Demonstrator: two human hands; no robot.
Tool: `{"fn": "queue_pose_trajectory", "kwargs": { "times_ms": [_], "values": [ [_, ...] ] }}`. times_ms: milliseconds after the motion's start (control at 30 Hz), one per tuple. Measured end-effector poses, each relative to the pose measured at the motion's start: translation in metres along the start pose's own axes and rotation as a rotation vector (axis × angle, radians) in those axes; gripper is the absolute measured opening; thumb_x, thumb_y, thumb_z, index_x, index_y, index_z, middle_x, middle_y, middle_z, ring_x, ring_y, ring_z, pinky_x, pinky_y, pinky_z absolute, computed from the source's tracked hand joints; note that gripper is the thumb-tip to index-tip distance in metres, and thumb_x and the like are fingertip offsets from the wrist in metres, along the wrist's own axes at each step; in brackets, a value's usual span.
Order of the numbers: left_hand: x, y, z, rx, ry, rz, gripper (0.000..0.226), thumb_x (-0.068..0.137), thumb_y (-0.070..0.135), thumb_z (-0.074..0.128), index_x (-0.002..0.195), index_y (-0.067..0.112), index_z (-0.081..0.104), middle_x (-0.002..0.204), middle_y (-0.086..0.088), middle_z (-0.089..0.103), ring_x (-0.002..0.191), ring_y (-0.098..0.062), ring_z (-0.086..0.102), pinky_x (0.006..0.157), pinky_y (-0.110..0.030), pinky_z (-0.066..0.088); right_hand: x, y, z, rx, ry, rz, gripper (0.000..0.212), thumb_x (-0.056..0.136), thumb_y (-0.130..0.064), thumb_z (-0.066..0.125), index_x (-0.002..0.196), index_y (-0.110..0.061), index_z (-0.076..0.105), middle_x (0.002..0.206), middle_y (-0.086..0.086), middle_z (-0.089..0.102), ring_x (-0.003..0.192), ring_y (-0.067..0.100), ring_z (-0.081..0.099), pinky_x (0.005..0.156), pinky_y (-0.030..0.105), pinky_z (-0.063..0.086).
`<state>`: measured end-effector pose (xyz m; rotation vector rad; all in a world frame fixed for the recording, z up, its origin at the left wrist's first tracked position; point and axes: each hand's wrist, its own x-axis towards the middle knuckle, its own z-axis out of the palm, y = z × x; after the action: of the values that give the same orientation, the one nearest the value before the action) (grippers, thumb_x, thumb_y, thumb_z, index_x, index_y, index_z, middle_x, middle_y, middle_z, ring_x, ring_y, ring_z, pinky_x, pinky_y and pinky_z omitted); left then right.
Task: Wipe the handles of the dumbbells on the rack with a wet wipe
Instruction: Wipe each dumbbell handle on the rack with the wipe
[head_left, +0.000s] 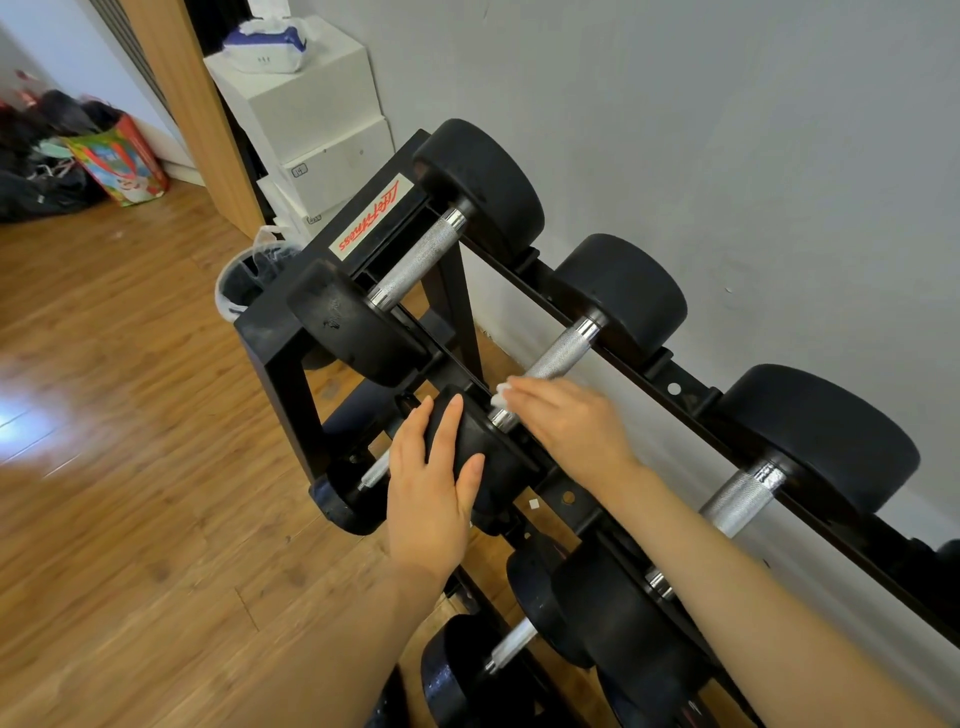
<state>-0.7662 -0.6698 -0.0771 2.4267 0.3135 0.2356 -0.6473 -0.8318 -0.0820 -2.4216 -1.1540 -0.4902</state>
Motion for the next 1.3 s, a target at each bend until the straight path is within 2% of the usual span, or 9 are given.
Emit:
{"fn": "queue_pose_trajectory", "kwargs": {
  "times_ms": [200, 400, 533, 667, 867, 933, 1067, 1200, 1300],
  "values": [
    [0.000, 0.006, -0.004, -0.003, -0.027, -0.036, 0.062, 0.094, 0.056, 0.022, 0.153, 0.036, 0.021, 0.160, 0.001, 0.021, 0.147, -0.019, 0.016, 0.115, -0.033, 0.014, 0.003, 0.015, -0.012, -0.093, 0.125, 0.173, 0.041, 0.073, -0.012, 0.081, 0.113, -0.009, 0.070, 0.112, 0.009, 0.069, 0.088, 0.023, 0.069, 0.070, 0.035, 0.060],
    [0.000, 0.011, -0.010, 0.015, -0.070, -0.064, 0.065, 0.094, 0.056, 0.024, 0.155, 0.034, 0.022, 0.162, 0.002, 0.018, 0.149, -0.018, 0.016, 0.116, -0.036, 0.020, -0.008, -0.016, -0.005, -0.008, -0.053, 0.117, 0.038, 0.075, -0.007, 0.080, 0.111, -0.003, 0.068, 0.111, 0.010, 0.068, 0.089, 0.023, 0.069, 0.072, 0.037, 0.060],
    [0.003, 0.019, -0.018, 0.088, -0.106, -0.094, 0.058, 0.100, 0.044, 0.039, 0.155, 0.031, 0.024, 0.162, -0.002, 0.021, 0.150, -0.021, 0.016, 0.118, -0.043, 0.023, -0.016, -0.025, -0.027, 0.203, 0.052, 0.563, 0.025, 0.091, -0.015, 0.066, 0.114, -0.010, 0.069, 0.112, 0.003, 0.068, 0.099, 0.012, 0.065, 0.082, 0.032, 0.058],
    [-0.010, 0.035, -0.027, 0.107, -0.117, 0.011, 0.063, 0.096, 0.053, 0.027, 0.151, 0.025, 0.038, 0.160, -0.009, 0.028, 0.148, -0.029, 0.022, 0.118, -0.047, 0.020, -0.027, -0.037, -0.054, 0.338, 0.195, 0.845, 0.026, 0.093, -0.019, 0.061, 0.117, -0.013, 0.070, 0.111, -0.002, 0.069, 0.102, 0.005, 0.063, 0.088, 0.025, 0.055],
    [-0.033, 0.051, -0.023, 0.112, -0.221, 0.132, 0.064, 0.094, 0.056, 0.023, 0.152, 0.031, 0.034, 0.163, -0.007, 0.019, 0.151, -0.027, 0.007, 0.118, -0.044, 0.000, -0.064, -0.059, -0.084, 0.218, 0.267, 0.942, 0.023, 0.092, -0.017, 0.065, 0.114, -0.012, 0.071, 0.112, -0.002, 0.069, 0.102, 0.003, 0.060, 0.091, 0.005, 0.041],
    [-0.038, 0.057, -0.021, 0.108, -0.227, 0.139, 0.062, 0.095, 0.052, 0.027, 0.151, 0.029, 0.037, 0.161, -0.010, 0.023, 0.151, -0.028, 0.010, 0.119, -0.045, 0.003, -0.079, -0.065, -0.092, 0.213, 0.315, 0.965, 0.022, 0.090, -0.015, 0.067, 0.111, -0.012, 0.072, 0.109, -0.002, 0.070, 0.101, 0.002, 0.060, 0.091, 0.003, 0.039],
    [-0.054, 0.076, -0.011, 0.079, -0.228, 0.130, 0.060, 0.095, 0.050, 0.028, 0.150, 0.028, 0.039, 0.159, -0.008, 0.027, 0.149, -0.026, 0.016, 0.119, -0.045, 0.010, -0.109, -0.066, -0.108, 0.230, 0.364, 0.983, 0.024, 0.089, -0.013, 0.067, 0.112, -0.010, 0.071, 0.111, -0.001, 0.068, 0.104, 0.005, 0.061, 0.097, 0.019, 0.047],
    [-0.073, 0.099, 0.009, 0.050, -0.215, 0.087, 0.053, 0.100, 0.047, 0.036, 0.151, 0.033, 0.034, 0.160, 0.000, 0.027, 0.149, -0.020, 0.016, 0.120, -0.044, 0.010, -0.129, -0.050, -0.117, 0.069, 0.219, 0.814, 0.025, 0.089, -0.015, 0.067, 0.113, -0.009, 0.071, 0.115, 0.002, 0.065, 0.106, 0.001, 0.052, 0.096, -0.002, 0.029],
    [-0.085, 0.110, 0.026, 0.055, -0.200, 0.029, 0.051, 0.102, 0.044, 0.039, 0.152, 0.034, 0.033, 0.159, 0.001, 0.027, 0.148, -0.020, 0.018, 0.120, -0.044, 0.012, -0.132, -0.040, -0.121, 0.019, 0.208, 0.729, 0.025, 0.087, -0.012, 0.069, 0.110, -0.007, 0.072, 0.113, 0.005, 0.066, 0.104, 0.009, 0.055, 0.093, -0.007, 0.022]
  ]
}}
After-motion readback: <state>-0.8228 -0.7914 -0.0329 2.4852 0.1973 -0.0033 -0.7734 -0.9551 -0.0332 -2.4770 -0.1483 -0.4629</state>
